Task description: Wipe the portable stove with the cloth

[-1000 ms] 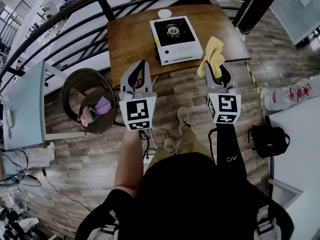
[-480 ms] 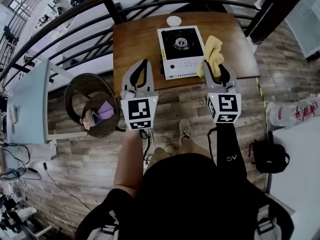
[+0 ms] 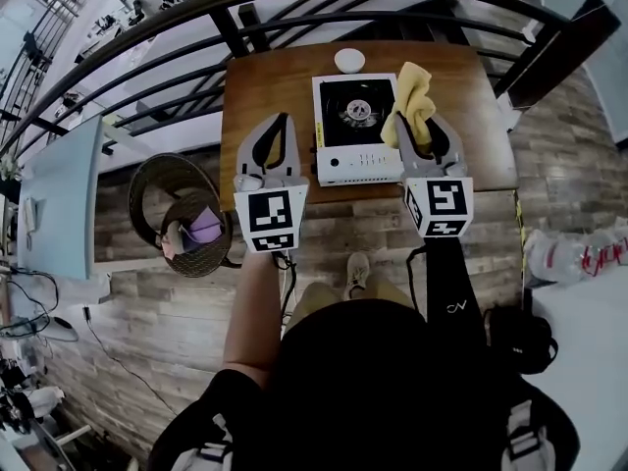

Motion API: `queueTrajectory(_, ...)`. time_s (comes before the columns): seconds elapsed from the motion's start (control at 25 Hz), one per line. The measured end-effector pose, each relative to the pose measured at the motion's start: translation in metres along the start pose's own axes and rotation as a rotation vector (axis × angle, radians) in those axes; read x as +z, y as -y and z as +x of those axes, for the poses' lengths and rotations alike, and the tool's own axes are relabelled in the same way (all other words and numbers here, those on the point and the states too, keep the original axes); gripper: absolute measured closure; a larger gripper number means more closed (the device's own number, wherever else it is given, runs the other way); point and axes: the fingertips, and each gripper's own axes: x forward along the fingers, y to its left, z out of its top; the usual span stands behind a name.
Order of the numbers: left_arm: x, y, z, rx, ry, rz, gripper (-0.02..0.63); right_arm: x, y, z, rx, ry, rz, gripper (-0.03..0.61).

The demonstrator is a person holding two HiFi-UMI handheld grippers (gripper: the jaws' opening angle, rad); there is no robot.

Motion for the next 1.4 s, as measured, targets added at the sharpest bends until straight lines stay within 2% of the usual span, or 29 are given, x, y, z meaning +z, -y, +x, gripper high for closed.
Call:
queueTrajectory(0.32, 0.000, 0.012, 0.027, 0.009, -0.020, 0.015, 0.607, -0.001, 0.027, 0.019, 0.026, 0.018, 0.031, 0.451)
queueTrajectory(0.68, -0.008, 0.002, 0.051, -0.002, -0.038, 0.030, 0.607, -0.006, 0.029, 0.047, 0.048, 0.007, 0.053, 0.451)
queueTrajectory(0.92, -0.011, -0.027, 0.091, -0.009, -0.029, 0.028, 0.607, -0.005, 0.030, 0.092, 0.045, 0.000, 0.046, 0.451)
queueTrajectory(1.08, -0.017, -0.054, 0.132, -0.035, -0.021, -0.014, 0.607, -0.006, 0.032, 0.137, 0.036, -0.012, 0.056, 0.451)
queueTrajectory(1.4, -0.037, -0.101, 0.213, -0.109, -0.029, 0.009, 0.607, -0.012, 0.033, 0.223, -0.026, -0.037, 0.070, 0.451)
